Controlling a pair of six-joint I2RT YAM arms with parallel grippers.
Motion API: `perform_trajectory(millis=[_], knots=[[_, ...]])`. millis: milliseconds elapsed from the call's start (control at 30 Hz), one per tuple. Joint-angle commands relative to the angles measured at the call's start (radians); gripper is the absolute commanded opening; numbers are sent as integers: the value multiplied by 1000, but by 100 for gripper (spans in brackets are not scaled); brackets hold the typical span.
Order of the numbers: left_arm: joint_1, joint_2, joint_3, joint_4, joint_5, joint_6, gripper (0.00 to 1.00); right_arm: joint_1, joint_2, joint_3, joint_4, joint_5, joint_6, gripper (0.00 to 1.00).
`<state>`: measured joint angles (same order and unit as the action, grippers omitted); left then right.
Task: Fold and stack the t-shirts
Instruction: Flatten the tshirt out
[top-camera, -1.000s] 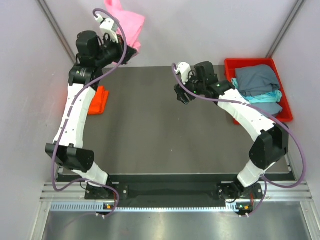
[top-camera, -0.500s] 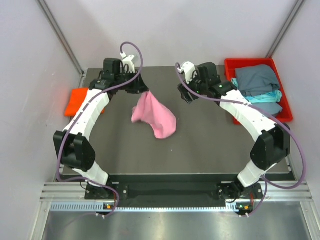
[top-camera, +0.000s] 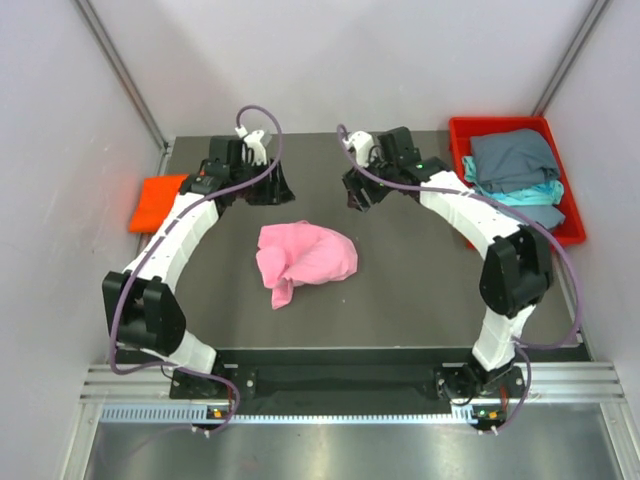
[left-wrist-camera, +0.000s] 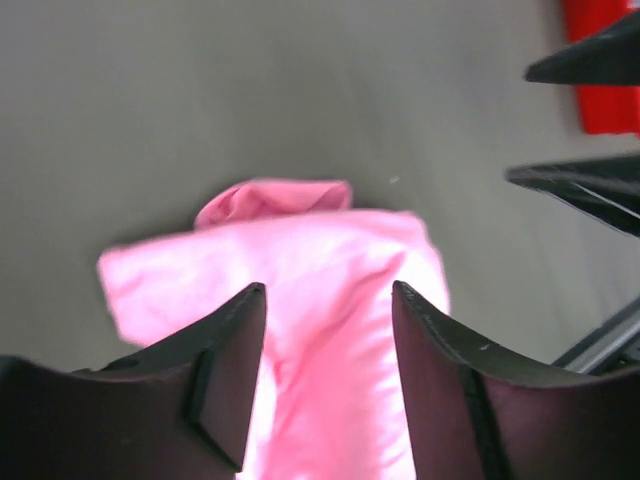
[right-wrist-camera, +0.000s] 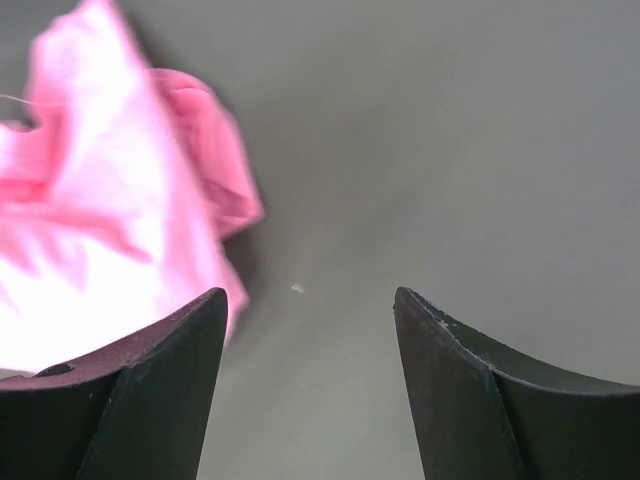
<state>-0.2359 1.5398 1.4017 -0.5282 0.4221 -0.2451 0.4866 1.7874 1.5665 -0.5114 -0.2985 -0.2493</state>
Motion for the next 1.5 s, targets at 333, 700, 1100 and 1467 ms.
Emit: perform_trajectory(millis=[333,700,1100,1467], knots=[[265,-61,-1,20,-100,-75,67,240,276,280,-150,-231,-124,68],[302,-104,-44,62,-62,-109,66,242,287,185,-105,-48,-173,50],[311,-113,-87,86,-42,-134,65,242,201,263,-84,39,-212,0],[311,-118,-136,109,-31,-158,64,239,24,447,-101,61,-254,0]])
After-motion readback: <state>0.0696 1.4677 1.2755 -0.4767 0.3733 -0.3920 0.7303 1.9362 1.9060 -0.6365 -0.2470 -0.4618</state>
